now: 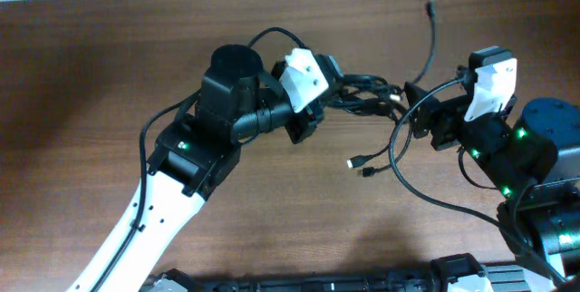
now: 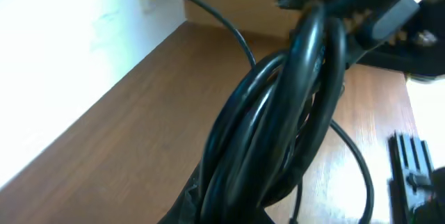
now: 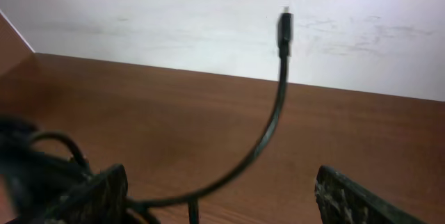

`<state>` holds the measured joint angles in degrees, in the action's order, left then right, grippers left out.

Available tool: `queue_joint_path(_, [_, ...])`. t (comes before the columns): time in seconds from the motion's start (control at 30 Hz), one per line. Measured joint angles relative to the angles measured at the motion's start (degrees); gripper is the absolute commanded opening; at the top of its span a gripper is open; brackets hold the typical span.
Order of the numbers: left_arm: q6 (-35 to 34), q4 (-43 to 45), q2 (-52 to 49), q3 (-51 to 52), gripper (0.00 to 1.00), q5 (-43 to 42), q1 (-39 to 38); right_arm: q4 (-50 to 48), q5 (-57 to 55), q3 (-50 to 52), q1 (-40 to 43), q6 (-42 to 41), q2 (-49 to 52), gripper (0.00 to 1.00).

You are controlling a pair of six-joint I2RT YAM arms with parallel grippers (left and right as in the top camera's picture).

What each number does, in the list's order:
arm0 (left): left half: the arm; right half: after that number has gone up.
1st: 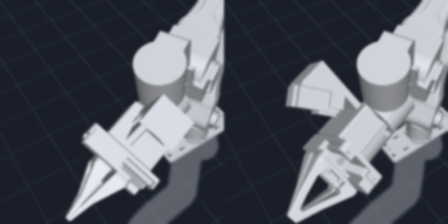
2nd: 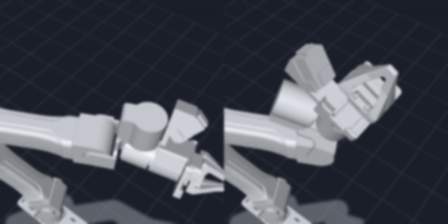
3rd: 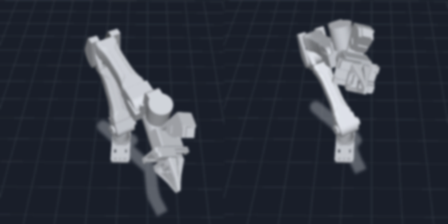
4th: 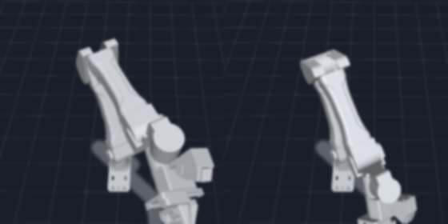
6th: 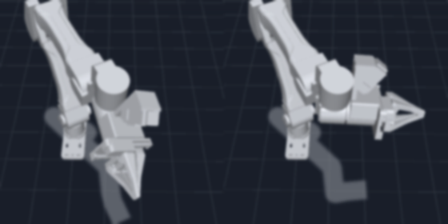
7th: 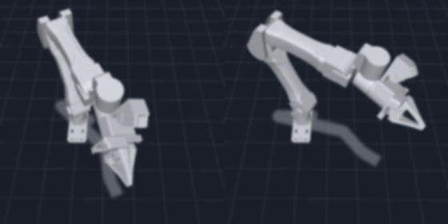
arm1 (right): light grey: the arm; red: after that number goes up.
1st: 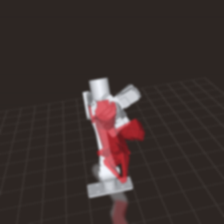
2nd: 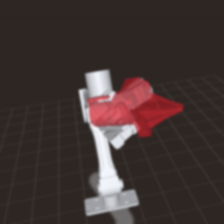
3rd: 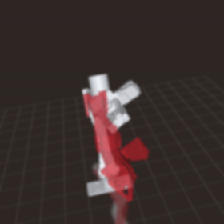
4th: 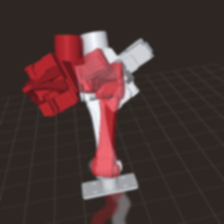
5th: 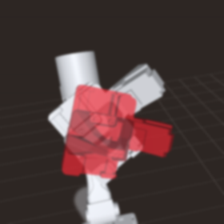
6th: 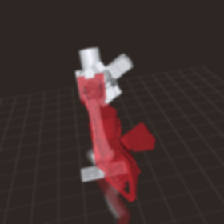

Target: Untangle cables

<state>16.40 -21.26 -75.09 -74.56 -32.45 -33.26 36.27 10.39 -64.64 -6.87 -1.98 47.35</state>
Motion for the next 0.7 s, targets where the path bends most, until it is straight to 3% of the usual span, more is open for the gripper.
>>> queue_joint_path(0.23, [32.39, -9.86, 0.00, -0.02, 0.00, -0.11, 0.02, -0.09, 7.17, 0.00, 0.00, 0.52, -1.53, 0.84])
queue_joint_path(0.33, [39.60, -8.85, 0.00, -0.02, 0.00, -0.13, 0.02, 1.03, 12.04, 0.00, 0.00, 2.21, -2.60, 0.84])
queue_joint_path(0.5, [42.73, -8.11, 0.00, -0.02, 0.00, 4.35, 0.02, 6.80, 19.87, 0.00, 0.00, 7.06, -2.69, 0.85])
queue_joint_path(0.57, [42.77, -7.85, 0.00, -0.02, 0.00, 5.81, 0.02, 7.89, 22.73, 0.00, 0.00, 9.49, -2.69, 0.90])
queue_joint_path(0.7, [39.26, -4.90, 0.00, -0.02, 0.00, 6.49, -0.17, 7.91, 27.52, 0.00, 0.00, 12.57, -2.69, 0.90])
